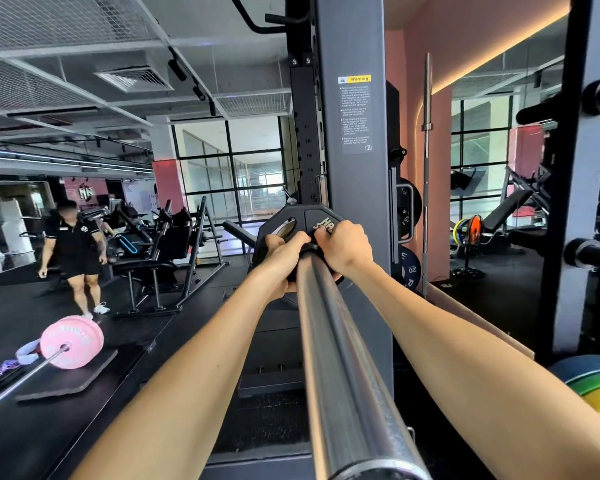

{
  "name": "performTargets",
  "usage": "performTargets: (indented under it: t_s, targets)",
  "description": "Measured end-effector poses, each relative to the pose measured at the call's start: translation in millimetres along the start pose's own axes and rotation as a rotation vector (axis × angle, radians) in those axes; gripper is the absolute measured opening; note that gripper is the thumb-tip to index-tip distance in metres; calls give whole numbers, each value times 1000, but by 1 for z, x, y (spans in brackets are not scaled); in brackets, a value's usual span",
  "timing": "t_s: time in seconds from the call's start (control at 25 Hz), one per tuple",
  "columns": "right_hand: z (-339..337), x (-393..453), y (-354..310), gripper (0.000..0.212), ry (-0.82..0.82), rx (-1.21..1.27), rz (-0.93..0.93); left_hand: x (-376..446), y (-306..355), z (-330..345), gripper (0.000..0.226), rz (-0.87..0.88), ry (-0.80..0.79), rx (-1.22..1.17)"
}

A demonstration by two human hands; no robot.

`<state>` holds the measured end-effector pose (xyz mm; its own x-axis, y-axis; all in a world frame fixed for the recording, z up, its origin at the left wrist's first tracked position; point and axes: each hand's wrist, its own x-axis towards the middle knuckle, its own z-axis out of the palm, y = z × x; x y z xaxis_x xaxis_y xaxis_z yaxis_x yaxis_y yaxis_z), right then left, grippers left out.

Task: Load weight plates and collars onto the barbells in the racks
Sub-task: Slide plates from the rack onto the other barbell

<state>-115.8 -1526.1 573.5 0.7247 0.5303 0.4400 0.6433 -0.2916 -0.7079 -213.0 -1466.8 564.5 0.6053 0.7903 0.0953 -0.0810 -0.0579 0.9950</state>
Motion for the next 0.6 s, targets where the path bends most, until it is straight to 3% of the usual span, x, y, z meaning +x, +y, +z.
performTargets:
  t_s: [0.16,0.32,0.6]
  targets:
    - [4,5,-2,49,-250,277,221,4,0,-1,40,-9,27,64]
    - [15,-3,0,57,-46,274,194,6,-7,0,41,-23,39,-6]
    - [0,-7,-5,36,-20,13,26,1,-2,3,41,22,81,34]
